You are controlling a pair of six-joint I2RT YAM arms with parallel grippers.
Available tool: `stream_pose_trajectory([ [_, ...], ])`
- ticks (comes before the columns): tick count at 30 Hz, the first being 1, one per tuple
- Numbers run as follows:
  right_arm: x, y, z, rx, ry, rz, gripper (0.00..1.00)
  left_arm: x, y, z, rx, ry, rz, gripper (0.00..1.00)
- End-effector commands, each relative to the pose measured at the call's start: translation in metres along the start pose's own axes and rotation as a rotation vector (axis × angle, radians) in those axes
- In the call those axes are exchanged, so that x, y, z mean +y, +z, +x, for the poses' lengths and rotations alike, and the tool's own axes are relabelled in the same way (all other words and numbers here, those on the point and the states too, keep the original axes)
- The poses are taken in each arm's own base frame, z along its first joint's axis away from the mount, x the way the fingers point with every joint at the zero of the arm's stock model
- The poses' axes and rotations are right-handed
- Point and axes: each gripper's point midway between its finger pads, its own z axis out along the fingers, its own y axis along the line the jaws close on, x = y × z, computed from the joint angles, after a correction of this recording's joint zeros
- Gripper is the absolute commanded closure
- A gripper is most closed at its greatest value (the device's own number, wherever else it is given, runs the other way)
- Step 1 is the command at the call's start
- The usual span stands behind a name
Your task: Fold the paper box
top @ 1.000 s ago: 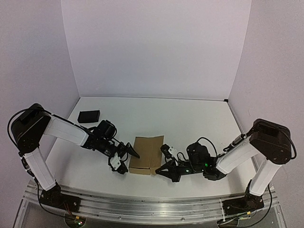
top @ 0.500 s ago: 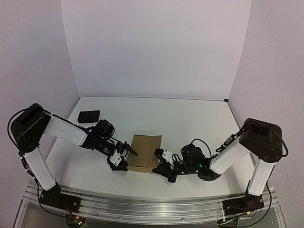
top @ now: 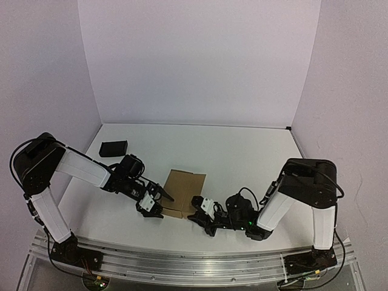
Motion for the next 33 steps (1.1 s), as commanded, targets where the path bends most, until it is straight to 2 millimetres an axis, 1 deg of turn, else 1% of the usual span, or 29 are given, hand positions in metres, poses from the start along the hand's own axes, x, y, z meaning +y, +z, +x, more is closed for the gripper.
stream_pose_trajectory([
  [1, -0.011, 0.011, -0.005, -0.052, 0.011, 0.108, 0.88, -0.011, 0.000, -0.002, -0.010, -0.043, 0.025, 0.34],
  [2, -0.013, 0.012, -0.005, -0.054, 0.027, 0.123, 0.84, -0.012, 0.000, -0.002, -0.010, -0.043, 0.029, 0.36],
  [4, -0.018, 0.011, -0.005, -0.055, 0.060, 0.167, 0.78, -0.014, -0.001, -0.002, -0.011, -0.045, 0.035, 0.40],
  [7, -0.021, -0.005, -0.006, -0.050, 0.080, 0.220, 0.70, -0.017, -0.001, -0.002, -0.004, -0.027, 0.042, 0.44],
  [9, -0.018, -0.021, -0.015, -0.065, 0.091, 0.233, 0.63, -0.019, -0.001, -0.001, 0.001, -0.009, 0.045, 0.46],
  [10, -0.016, -0.029, -0.010, -0.049, 0.096, 0.231, 0.60, -0.019, -0.001, 0.000, 0.003, -0.002, 0.046, 0.46],
  [11, -0.012, -0.038, -0.014, -0.049, 0.105, 0.227, 0.58, -0.020, -0.001, 0.000, 0.003, 0.000, 0.046, 0.47],
  [14, -0.002, -0.059, -0.009, 0.026, 0.108, 0.210, 0.50, -0.020, -0.001, -0.001, 0.001, 0.004, 0.045, 0.48],
  [15, 0.003, -0.063, -0.002, 0.075, 0.102, 0.199, 0.48, -0.019, -0.001, -0.001, -0.001, 0.006, 0.043, 0.48],
  [16, 0.007, -0.067, -0.006, 0.097, 0.085, 0.189, 0.48, -0.019, -0.001, -0.001, -0.001, 0.008, 0.042, 0.48],
  [18, 0.012, -0.073, -0.001, 0.194, 0.020, 0.176, 0.48, -0.020, -0.002, -0.002, -0.002, 0.011, 0.041, 0.49],
  [19, 0.013, -0.075, -0.003, 0.222, -0.027, 0.175, 0.48, -0.020, -0.002, -0.002, -0.002, 0.012, 0.040, 0.49],
  [22, 0.013, -0.070, -0.037, 0.183, -0.187, 0.190, 0.47, -0.021, -0.002, -0.002, -0.002, 0.007, 0.040, 0.50],
  [23, 0.012, -0.064, -0.048, 0.172, -0.244, 0.203, 0.43, -0.022, -0.002, -0.002, -0.003, 0.003, 0.041, 0.51],
  [25, 0.006, -0.051, -0.058, 0.177, -0.344, 0.239, 0.37, -0.023, -0.002, -0.003, -0.003, 0.002, 0.041, 0.51],
  [27, 0.004, -0.036, -0.061, 0.185, -0.419, 0.253, 0.35, -0.023, -0.003, -0.003, -0.004, 0.002, 0.041, 0.51],
  [28, 0.004, -0.029, -0.059, 0.193, -0.454, 0.250, 0.34, -0.023, -0.003, -0.004, -0.006, 0.001, 0.041, 0.51],
  [30, 0.002, -0.019, -0.049, 0.225, -0.495, 0.254, 0.31, -0.023, -0.003, -0.004, -0.008, 0.001, 0.041, 0.51],
  [33, 0.000, -0.013, -0.036, 0.257, -0.523, 0.257, 0.29, -0.022, -0.003, -0.005, -0.011, 0.001, 0.040, 0.51],
])
